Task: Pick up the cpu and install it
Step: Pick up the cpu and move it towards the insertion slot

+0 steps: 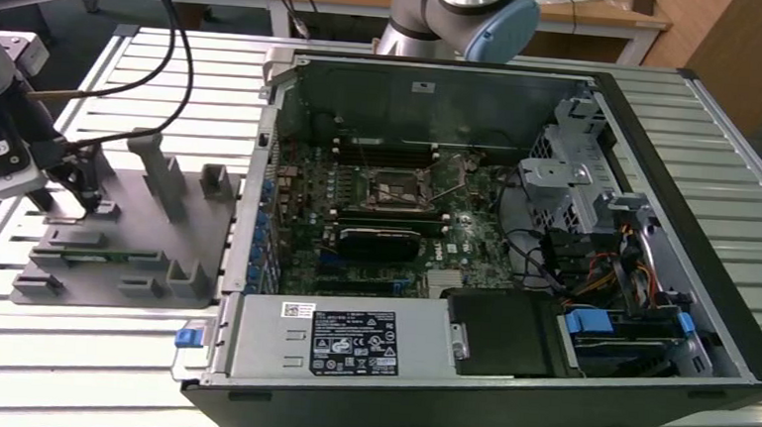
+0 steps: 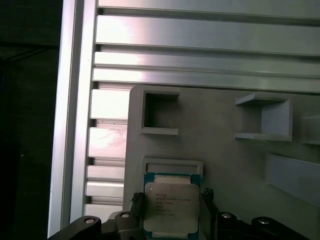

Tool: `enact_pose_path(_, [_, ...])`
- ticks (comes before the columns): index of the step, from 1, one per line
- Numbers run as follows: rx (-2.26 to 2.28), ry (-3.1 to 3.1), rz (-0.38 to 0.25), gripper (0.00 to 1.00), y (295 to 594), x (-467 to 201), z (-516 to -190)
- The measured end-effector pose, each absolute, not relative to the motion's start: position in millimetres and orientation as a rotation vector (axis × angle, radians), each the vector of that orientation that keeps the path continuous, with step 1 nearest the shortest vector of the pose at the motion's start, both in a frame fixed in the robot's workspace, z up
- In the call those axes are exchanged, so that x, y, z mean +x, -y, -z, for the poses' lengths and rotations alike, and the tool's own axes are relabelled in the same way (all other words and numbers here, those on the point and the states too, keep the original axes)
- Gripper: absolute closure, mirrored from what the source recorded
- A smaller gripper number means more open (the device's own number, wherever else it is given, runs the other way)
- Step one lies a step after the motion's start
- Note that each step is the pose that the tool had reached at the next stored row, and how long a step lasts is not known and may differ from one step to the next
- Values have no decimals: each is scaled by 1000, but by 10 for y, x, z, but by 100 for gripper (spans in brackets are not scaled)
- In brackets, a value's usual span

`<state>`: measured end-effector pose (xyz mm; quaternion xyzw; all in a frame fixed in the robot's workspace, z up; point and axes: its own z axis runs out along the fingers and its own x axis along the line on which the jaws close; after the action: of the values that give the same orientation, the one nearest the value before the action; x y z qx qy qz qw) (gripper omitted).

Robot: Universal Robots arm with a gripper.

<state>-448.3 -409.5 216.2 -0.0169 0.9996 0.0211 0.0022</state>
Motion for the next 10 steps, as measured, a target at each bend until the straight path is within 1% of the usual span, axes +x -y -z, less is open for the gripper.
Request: enact_pose_path(10, [-53, -3136, -66, 47, 4095, -4484, -2215])
